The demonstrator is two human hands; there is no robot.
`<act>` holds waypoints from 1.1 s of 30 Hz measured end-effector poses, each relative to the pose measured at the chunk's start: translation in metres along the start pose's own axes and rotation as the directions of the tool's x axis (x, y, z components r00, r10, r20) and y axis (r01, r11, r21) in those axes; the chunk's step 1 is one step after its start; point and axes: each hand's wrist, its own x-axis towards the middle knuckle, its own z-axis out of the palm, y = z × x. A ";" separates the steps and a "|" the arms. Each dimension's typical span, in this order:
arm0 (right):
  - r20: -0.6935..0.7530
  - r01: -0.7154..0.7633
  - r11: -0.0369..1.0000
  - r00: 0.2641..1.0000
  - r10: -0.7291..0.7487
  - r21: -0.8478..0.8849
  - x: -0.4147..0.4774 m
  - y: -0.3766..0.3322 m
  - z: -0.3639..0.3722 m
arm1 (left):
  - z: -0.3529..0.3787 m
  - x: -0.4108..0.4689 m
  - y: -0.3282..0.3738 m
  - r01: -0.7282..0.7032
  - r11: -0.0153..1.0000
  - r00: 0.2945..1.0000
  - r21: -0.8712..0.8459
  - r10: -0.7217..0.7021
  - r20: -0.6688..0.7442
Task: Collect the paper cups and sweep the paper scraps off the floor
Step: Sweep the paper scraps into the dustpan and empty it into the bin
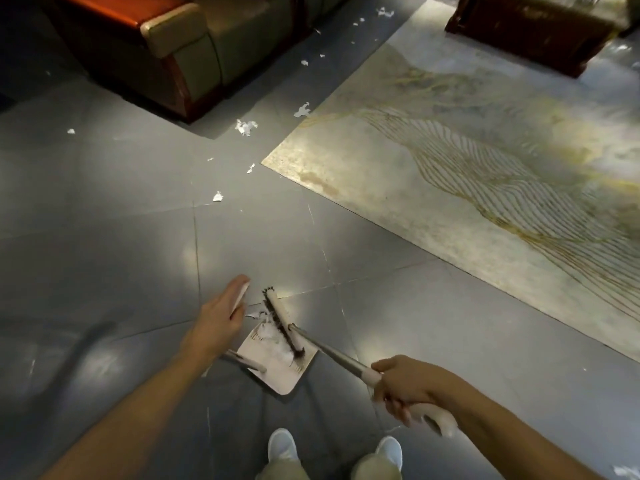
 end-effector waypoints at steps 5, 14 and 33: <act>-0.097 0.058 0.998 0.994 -0.055 0.024 -0.007 -0.003 0.000 | -0.015 -0.013 -0.012 0.033 0.999 0.999 -0.027 -0.033 -0.011; -0.197 0.069 0.986 0.975 -0.098 -0.153 0.055 -0.035 -0.014 | -0.049 -0.076 -0.038 0.212 0.976 0.969 -0.059 -0.218 -0.119; 0.154 0.129 0.933 0.985 -0.081 -0.335 0.043 -0.120 0.086 | -0.084 -0.074 -0.079 0.279 0.954 0.924 -0.106 -0.297 -0.242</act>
